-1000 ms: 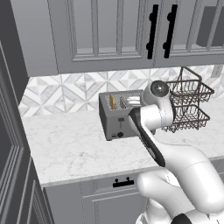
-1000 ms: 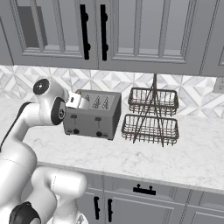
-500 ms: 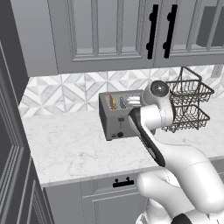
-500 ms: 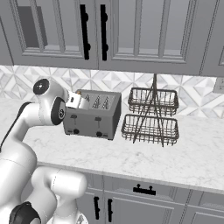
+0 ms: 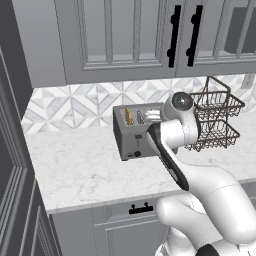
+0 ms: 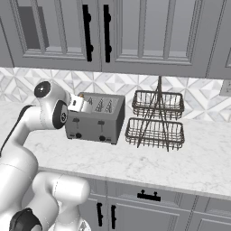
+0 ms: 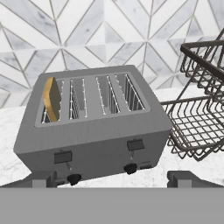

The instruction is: Start the toaster. Once the lever pops up, take the bread to the plate on the dining counter.

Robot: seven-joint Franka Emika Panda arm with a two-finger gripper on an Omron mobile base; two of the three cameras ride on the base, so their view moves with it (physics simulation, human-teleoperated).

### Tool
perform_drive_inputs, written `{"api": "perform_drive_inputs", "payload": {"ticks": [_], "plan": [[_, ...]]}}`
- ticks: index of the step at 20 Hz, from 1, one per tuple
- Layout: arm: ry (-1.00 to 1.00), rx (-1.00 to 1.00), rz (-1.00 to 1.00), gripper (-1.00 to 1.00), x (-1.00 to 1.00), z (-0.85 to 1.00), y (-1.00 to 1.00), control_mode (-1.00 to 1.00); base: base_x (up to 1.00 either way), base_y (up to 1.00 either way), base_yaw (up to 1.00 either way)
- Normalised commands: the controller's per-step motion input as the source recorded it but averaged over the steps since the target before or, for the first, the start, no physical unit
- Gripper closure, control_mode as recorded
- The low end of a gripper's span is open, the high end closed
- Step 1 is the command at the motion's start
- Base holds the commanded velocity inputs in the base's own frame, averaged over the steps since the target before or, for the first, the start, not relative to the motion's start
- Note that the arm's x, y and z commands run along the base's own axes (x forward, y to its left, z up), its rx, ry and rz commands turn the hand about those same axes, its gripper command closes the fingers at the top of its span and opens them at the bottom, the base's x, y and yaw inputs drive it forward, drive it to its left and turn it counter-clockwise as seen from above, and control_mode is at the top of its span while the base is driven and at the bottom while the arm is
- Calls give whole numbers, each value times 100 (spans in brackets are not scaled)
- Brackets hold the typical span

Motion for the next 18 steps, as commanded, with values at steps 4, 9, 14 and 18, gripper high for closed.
{"api": "perform_drive_inputs", "payload": {"ticks": [4,9,14,18], "plan": [[0,0,0,-100,0,0,0,-100,0,0,0],[0,0,0,-100,0,0,0,-100,0,0,0],[0,0,0,-100,0,0,0,-100,0,0,0],[0,0,0,-100,0,0,0,-100,0,0,0]]}}
